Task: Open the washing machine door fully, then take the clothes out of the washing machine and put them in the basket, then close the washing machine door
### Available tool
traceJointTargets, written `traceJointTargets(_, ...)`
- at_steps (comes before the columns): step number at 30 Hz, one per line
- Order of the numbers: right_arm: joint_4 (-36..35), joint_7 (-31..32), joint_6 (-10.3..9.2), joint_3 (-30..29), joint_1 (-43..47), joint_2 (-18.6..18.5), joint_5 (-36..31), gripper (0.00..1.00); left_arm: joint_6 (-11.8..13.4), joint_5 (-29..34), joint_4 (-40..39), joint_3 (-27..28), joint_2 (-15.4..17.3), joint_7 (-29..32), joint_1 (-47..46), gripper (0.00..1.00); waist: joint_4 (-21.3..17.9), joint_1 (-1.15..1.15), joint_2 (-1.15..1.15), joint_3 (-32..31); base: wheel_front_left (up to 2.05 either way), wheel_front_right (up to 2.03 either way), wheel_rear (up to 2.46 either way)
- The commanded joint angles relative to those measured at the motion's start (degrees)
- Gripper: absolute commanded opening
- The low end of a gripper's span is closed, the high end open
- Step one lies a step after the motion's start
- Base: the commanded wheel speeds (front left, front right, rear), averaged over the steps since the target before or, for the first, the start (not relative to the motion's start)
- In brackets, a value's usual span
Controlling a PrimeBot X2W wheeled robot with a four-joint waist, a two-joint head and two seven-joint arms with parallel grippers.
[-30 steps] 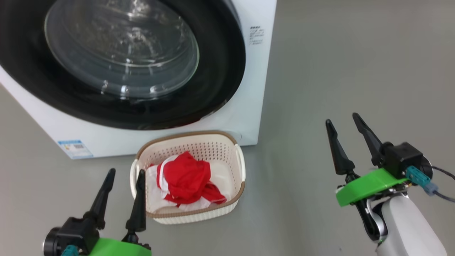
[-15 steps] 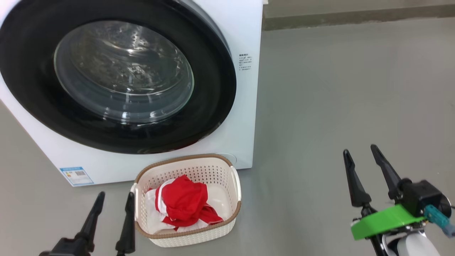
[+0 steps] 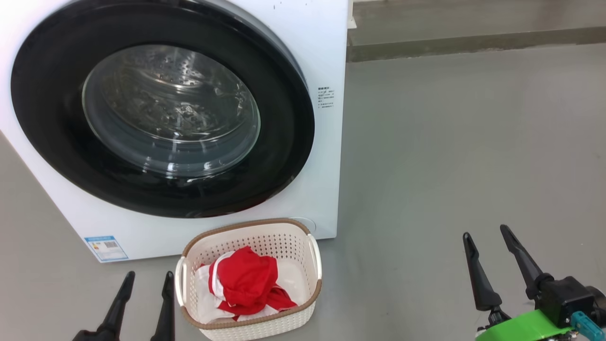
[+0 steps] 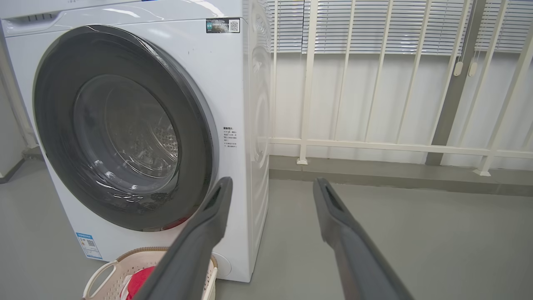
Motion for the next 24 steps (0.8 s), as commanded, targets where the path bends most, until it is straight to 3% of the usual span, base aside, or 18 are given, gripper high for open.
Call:
traceJointTargets(1,-1.77,-0.37,-0.06,1.53,-0.81,-0.39,-0.48,1.0,-0.07,0.57,-0.97,2.04,0.63,-0.44,-0.54,1.0,-0.13,0.0,0.0,-0.32,0.0,0.0,0.0)
traceJointTargets(20,-2.49,-0.37,-0.06,1.61,1.02,-0.11,-1.13,1.0,0.48,1.33,-0.57,1.37,0.23,-0.44,0.54,1.0,-0.27,0.0,0.0,-0.69,0.0,0.0,0.0)
traceJointTargets(21,-0.84,0.0,0.0,0.26,2.11,0.26,-0.67,0.0,0.12,0.95,0.67,-0.25,-0.1,0.0,1.24,0.0,-0.28,0.0,0.0,-0.68,0.0,0.0,0.0)
traceJointTargets(24,0.4,0.03,0.0,0.31,2.61,0.38,-0.59,0.0,0.13,0.87,1.89,-0.32,-0.43,0.16,1.25,0.0,-0.26,0.0,0.0,-0.68,0.0,0.0,0.0)
